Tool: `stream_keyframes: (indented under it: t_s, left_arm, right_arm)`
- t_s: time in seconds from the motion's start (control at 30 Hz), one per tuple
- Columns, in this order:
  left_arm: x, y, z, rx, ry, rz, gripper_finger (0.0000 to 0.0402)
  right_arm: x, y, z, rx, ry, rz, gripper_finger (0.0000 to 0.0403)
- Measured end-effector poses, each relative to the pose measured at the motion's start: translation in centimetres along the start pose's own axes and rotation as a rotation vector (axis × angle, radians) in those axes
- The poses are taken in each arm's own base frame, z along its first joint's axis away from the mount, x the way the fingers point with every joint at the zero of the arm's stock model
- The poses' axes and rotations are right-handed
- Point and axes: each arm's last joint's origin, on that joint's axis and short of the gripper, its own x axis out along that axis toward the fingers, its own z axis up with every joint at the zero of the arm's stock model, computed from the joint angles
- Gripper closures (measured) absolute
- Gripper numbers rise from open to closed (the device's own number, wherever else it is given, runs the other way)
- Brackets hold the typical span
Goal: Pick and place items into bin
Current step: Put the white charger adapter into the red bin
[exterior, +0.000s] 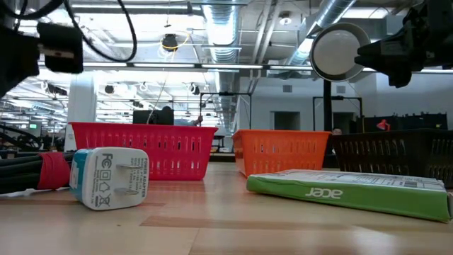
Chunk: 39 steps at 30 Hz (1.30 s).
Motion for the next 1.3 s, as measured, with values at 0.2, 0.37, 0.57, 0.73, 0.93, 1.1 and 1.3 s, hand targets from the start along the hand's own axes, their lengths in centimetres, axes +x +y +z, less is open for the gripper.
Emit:
stream_keyframes:
  t_s: [0.2, 0.37, 0.57, 0.73, 0.93, 1.1, 1.3]
  left_arm:
    - [-0.6, -0.3, 1.1, 0.058, 0.001, 0.088, 0.0230]
    - [-0.8, -0.3, 1.2, 0.084, 0.004, 0.058, 0.0203]
    - [-0.7, 0.0, 0.8, 0.025, 0.014, 0.052, 0.0193]
    - [-0.8, 0.5, 0.6, -0.022, 0.022, 0.080, 0.0193]
    - [-0.8, 0.8, 0.8, -0.016, 0.002, 0.091, 0.0193]
    - [-0.8, 0.8, 0.8, -0.057, -0.006, 0.093, 0.0193]
    - [-0.8, 0.5, 0.9, -0.041, -0.036, 0.004, 0.0187]
  right_arm:
    - [0.0, 0.0, 0.0, 0.000, 0.000, 0.000, 0.0269]
    - [0.0, 0.0, 0.0, 0.000, 0.000, 0.000, 0.0270]
    - [0.0, 0.0, 0.0, 0.000, 0.000, 0.000, 0.0268]
    - [0.0, 0.0, 0.0, 0.000, 0.000, 0.000, 0.0270]
    - [0.0, 0.0, 0.0, 0.000, 0.000, 0.000, 0.0268]
    - [0.0, 0.0, 0.0, 0.000, 0.001, 0.000, 0.0270]
    - [0.0, 0.0, 0.0, 0.000, 0.000, 0.000, 0.0269]
